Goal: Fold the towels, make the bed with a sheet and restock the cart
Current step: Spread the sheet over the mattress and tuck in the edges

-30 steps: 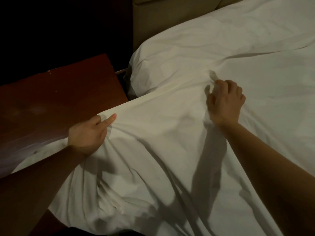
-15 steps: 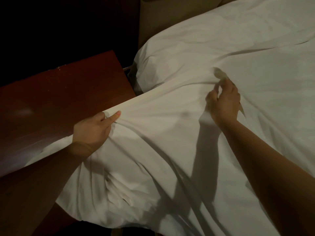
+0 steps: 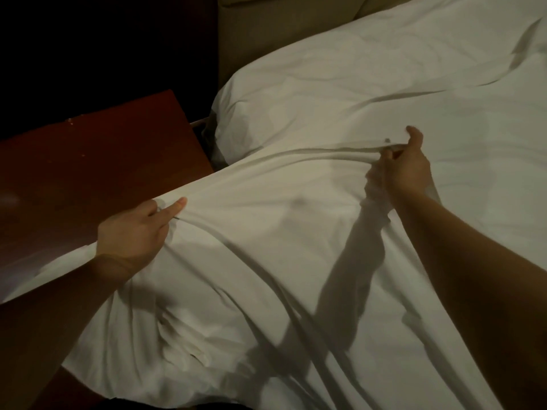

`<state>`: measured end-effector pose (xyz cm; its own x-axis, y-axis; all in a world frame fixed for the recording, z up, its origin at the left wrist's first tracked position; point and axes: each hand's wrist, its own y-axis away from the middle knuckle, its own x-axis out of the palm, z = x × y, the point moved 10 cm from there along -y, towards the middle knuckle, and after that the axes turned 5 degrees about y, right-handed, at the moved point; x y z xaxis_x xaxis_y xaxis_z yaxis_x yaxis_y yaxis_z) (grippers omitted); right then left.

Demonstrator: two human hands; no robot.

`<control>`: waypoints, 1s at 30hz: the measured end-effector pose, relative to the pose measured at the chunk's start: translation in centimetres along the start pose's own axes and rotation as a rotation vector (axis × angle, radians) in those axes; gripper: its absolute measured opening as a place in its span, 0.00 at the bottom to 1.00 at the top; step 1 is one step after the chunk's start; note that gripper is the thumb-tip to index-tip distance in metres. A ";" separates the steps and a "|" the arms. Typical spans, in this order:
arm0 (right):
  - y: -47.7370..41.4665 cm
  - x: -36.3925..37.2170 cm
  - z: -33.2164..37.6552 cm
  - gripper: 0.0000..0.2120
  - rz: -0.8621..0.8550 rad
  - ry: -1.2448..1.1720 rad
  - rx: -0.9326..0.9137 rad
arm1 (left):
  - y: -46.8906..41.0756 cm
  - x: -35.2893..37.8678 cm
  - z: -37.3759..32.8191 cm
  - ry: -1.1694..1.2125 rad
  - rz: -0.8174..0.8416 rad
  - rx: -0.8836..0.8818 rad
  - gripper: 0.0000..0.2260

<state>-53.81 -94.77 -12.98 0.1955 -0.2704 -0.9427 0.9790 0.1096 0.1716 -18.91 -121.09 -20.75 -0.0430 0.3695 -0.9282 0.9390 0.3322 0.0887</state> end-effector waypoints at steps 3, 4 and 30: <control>-0.9 -0.3 -0.9 0.15 0.042 0.084 0.038 | 0.0 -0.1 0.0 -0.002 -0.008 -0.004 0.21; -1.4 -0.4 -1.3 0.15 0.037 0.103 0.067 | 0.0 0.0 0.1 0.004 -0.004 -0.007 0.22; -5.7 3.1 6.4 0.19 0.088 -0.073 -0.241 | 0.0 0.6 1.1 0.025 0.027 -0.072 0.22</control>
<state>-58.44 -102.32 -15.11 0.2918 -0.3169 -0.9024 0.9180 0.3577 0.1712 -18.51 -121.84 -21.76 -0.0271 0.4008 -0.9158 0.9129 0.3831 0.1406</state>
